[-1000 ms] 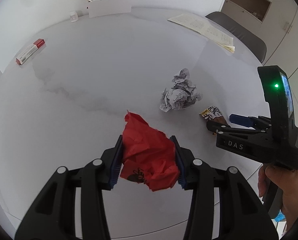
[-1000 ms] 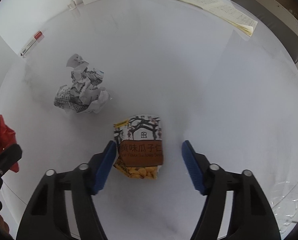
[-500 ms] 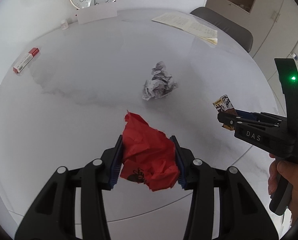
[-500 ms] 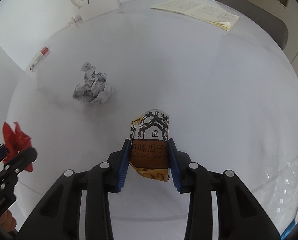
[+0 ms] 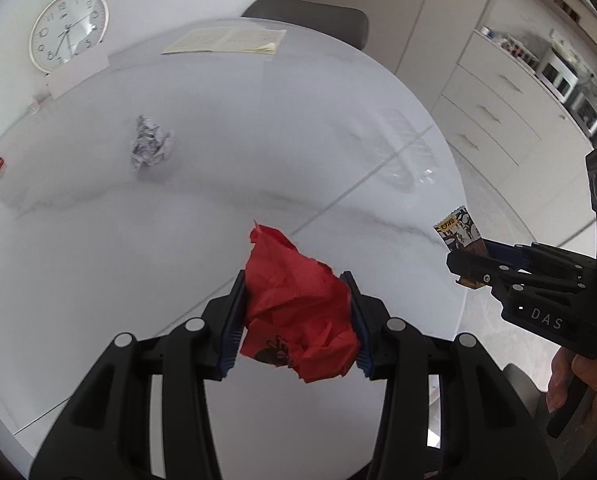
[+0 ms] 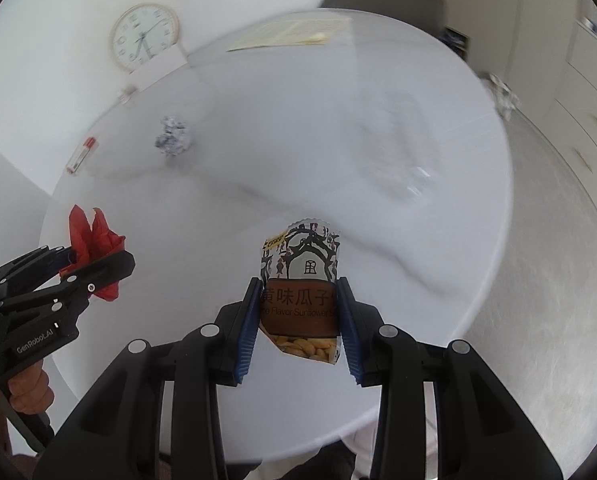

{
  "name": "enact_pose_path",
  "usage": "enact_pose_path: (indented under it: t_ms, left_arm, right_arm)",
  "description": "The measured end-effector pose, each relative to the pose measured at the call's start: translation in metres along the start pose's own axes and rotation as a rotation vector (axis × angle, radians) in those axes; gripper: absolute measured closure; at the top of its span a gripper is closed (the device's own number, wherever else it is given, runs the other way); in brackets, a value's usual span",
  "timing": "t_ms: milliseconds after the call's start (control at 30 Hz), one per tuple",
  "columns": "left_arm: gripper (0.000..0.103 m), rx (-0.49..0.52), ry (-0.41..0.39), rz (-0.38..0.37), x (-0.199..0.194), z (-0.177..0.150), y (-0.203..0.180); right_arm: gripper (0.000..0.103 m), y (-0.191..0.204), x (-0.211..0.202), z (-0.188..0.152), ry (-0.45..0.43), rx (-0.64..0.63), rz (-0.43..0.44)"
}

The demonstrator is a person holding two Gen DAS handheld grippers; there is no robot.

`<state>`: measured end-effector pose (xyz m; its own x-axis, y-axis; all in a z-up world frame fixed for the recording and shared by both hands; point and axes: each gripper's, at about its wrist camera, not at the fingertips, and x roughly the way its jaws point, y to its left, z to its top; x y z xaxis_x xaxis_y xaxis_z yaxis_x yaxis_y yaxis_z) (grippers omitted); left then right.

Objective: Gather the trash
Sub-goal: 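Grasp the red crumpled packet with the left tool while the right tool grasps the seed packet, then carry both packets over the bin and open both tools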

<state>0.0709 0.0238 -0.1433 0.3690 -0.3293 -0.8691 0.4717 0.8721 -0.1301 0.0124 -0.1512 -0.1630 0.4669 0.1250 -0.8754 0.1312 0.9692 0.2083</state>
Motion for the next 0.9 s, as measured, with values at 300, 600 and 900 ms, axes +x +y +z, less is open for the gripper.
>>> enact_pose_path:
  t_ms: [300,600,900]
  left_arm:
    - [0.059,0.163,0.065,-0.080,0.008,-0.022,-0.074]
    - [0.059,0.262,0.101,-0.110,0.013,-0.034,-0.121]
    - [0.059,0.333,0.160,-0.114,0.031,-0.045,-0.152]
  right_arm:
    - [0.063,-0.080,-0.035,-0.079,0.022,0.167,-0.126]
    - [0.062,-0.143,0.029,-0.136,0.168,0.302,-0.131]
    - [0.013,-0.166,0.070,-0.169,0.309,0.336,-0.164]
